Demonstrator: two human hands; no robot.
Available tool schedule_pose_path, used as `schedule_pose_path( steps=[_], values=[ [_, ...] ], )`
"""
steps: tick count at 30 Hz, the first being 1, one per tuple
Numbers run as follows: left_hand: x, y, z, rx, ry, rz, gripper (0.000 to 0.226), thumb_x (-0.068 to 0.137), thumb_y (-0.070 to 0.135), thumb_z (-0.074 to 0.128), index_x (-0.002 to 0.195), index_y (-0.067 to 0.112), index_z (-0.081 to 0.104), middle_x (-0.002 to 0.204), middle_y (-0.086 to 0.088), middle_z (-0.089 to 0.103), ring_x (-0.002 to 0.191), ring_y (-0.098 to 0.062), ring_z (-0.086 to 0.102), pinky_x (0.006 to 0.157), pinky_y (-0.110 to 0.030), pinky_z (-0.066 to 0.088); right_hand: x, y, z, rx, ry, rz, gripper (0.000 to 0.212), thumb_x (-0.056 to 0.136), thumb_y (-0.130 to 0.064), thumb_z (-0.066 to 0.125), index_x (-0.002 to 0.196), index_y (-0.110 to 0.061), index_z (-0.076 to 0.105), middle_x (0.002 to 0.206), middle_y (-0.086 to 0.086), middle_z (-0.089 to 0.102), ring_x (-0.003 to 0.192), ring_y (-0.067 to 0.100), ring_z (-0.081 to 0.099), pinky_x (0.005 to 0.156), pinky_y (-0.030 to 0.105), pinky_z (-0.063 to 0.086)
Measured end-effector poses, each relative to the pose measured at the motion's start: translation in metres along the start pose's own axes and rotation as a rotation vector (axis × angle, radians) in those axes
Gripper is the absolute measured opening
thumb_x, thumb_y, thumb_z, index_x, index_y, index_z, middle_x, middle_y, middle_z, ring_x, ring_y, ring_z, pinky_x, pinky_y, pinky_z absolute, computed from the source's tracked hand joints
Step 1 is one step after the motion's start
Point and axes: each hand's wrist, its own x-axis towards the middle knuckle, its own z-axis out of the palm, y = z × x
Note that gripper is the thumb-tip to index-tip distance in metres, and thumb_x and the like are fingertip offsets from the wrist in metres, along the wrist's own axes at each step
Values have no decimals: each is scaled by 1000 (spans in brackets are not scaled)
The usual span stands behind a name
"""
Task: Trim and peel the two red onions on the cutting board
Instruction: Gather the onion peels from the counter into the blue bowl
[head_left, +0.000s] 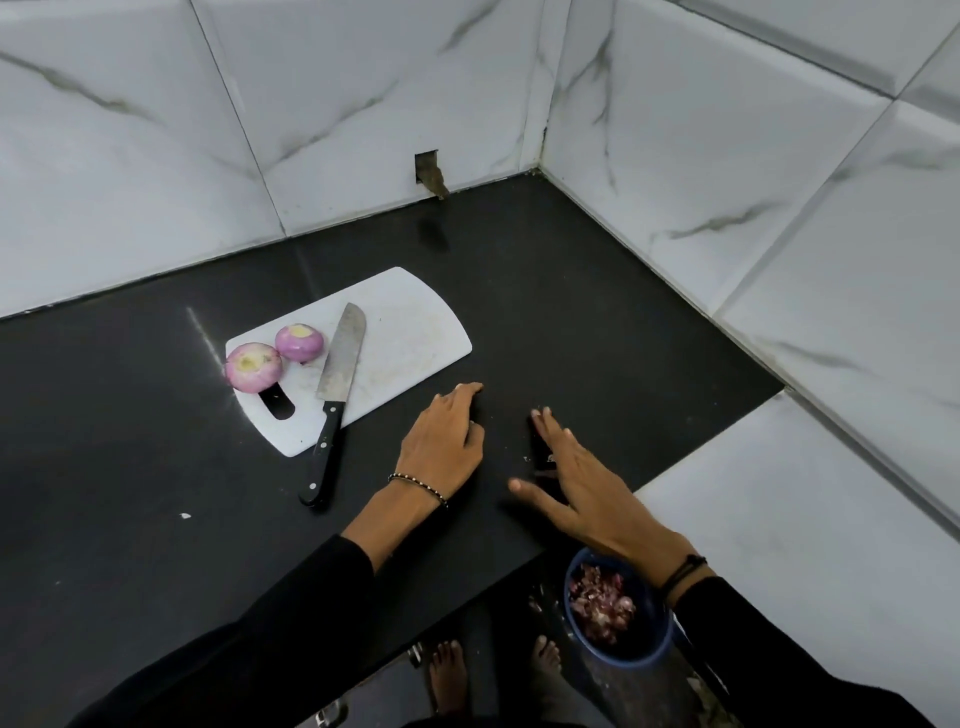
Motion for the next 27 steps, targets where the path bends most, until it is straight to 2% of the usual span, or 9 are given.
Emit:
schedule_pose_path(
  steps=[2, 4, 7, 9, 13, 16, 18, 23, 27],
  values=[
    [-1, -2, 4, 32, -47, 5, 54, 100, 17, 40, 153, 18, 25, 155, -6, 38, 147, -27, 26, 118, -32, 21, 4, 3, -7, 46, 34, 43, 101, 87, -82, 37, 160, -32, -10, 168, -12, -9, 155, 18, 6, 126, 41, 11],
    [-2, -7, 9, 38, -72, 34, 60, 100, 19, 38, 156, 17, 14, 160, -4, 30, 150, -23, 20, 122, -29, 10, 11, 7, -13, 31, 88, 105, 106, 84, -81, 40, 161, -24, -7, 168, -6, -9, 155, 18, -2, 124, 33, 3],
    [-7, -4, 9, 39, -117, 71, 64, 101, 18, 37, 157, 16, 5, 163, 2, 21, 151, -17, 12, 120, -25, 2, 14, 3, -19, -59, 73, 53, 109, 85, -78, 45, 161, -19, -7, 166, -6, -8, 147, 5, -10, 117, 21, -6],
    [-11, 0, 8, 67, -165, 121, 64, 103, 17, 35, 158, 15, 2, 164, 5, 15, 151, -13, 8, 119, -22, -1, 8, -1, -19, -96, 13, 6, 108, 86, -76, 48, 161, -23, -8, 166, -8, -8, 147, 5, -8, 117, 22, -4],
    [-14, 0, 7, 29, -324, 173, 66, 104, 21, 36, 158, 23, 0, 160, 15, 25, 152, -19, 8, 117, -31, 22, -9, 1, -11, -37, -54, -34, 107, 83, -84, 42, 160, -31, -10, 168, -14, 2, 154, 9, 5, 127, 39, 14],
    [-14, 0, 3, -43, -339, 200, 66, 103, 18, 39, 158, 26, 4, 154, 17, 38, 151, -18, 15, 115, -34, 28, -23, 4, -7, 123, 28, -21, 109, 80, -89, 39, 161, -31, -6, 166, -20, 13, 152, 4, 18, 125, 36, 23],
    [-15, 0, 1, -85, -305, 190, 68, 101, 17, 40, 157, 27, 4, 156, 19, 32, 151, -19, 13, 115, -34, 27, -31, 3, -4, 120, 104, 47, 110, 78, -91, 35, 161, -29, -3, 168, -15, 7, 153, 8, 15, 125, 34, 18],
    [-18, -5, 8, 11, -217, 182, 72, 100, 18, 39, 157, 13, -4, 164, -2, 18, 151, -12, 6, 118, -18, -7, -45, -8, 18, -96, 144, 236, 115, 83, -88, 15, 158, -5, -12, 168, 10, -11, 155, 16, -7, 124, 28, -4],
    [-22, -6, 13, 55, -258, 251, 72, 101, 16, 37, 157, 10, -8, 164, 7, 15, 147, 0, 5, 114, -13, -14, -38, -14, 39, -184, 156, 179, 117, 82, -91, 10, 155, -3, -18, 166, 10, -17, 153, 16, -17, 125, 32, -6]
  ],
)
